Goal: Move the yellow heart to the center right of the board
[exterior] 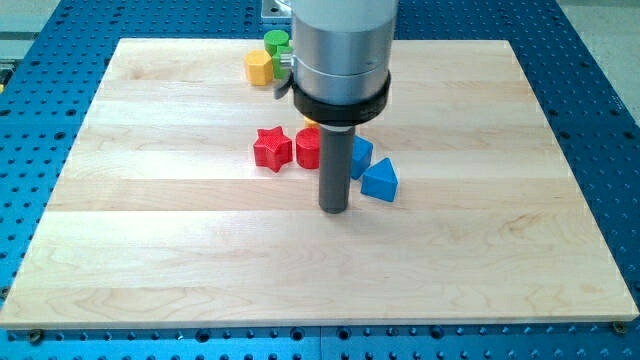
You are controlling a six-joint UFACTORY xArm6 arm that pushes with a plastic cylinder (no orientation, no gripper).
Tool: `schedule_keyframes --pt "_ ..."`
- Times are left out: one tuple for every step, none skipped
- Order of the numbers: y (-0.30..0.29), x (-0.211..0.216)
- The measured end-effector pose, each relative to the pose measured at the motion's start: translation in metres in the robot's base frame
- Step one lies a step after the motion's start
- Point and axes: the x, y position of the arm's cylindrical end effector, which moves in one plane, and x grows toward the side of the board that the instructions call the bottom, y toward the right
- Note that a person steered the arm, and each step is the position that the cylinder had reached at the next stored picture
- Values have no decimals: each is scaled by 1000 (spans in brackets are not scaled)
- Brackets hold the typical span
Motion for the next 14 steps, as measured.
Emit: schedule_keyframes --pt "43 18" --pt "125 21" --pt "141 -16" --pt "120 -22" --pt "87 -13" --pt "111 -24" --pt "106 -101" --pt "76 -132" --pt "38 -132" --pt "16 -150" --pt "-44 -155" --pt "-64 -142" --pt "2 -121" --pt "116 -114"
